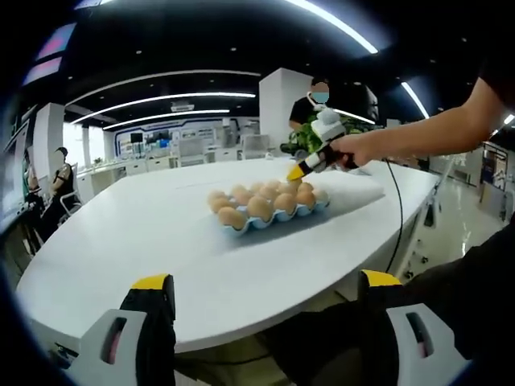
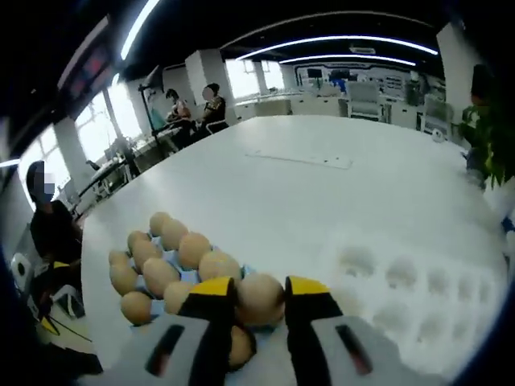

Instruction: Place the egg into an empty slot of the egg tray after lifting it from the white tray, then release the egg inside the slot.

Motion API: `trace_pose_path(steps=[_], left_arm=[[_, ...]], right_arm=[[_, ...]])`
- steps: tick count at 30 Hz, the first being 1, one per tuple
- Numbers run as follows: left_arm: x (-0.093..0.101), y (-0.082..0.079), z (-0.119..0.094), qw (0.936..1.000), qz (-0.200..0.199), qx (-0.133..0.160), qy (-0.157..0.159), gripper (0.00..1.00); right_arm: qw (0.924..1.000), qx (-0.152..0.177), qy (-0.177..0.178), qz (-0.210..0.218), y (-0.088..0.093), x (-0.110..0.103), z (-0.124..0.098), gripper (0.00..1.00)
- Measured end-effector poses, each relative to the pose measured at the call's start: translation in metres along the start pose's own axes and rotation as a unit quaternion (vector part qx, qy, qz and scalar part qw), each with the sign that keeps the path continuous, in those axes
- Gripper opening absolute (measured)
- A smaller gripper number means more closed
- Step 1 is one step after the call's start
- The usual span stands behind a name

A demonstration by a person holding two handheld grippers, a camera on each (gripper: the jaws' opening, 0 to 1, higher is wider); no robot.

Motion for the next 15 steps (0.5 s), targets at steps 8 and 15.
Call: trace_pose_path(steps=[8,15], left_arm=[[-0.001,0.008,-0.003,1.0000,-0.007,-0.005,-0.002,0.95],[0.002,0.008,-0.004,1.0000,-0.005,-0.005,-0.001,0.95]], right_arm=[[0.9989,-0.022,0.008,-0.041,0.007,0.000,0.007,0.24],[0.9980,0.053,-0.006,-0.033,-0.011,-0.006,-0.005,0.23]])
Point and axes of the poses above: the point that each gripper's makers call its tool centre point, and the gripper's own axes: z roughly forward along the fingers, x roughly to its right, y roughly out of its underside, the point moved 7 cm from there along -z, roughly backward along the fingers, and after that the axes turned 3 degrees about -x, right-handed, at the moved point
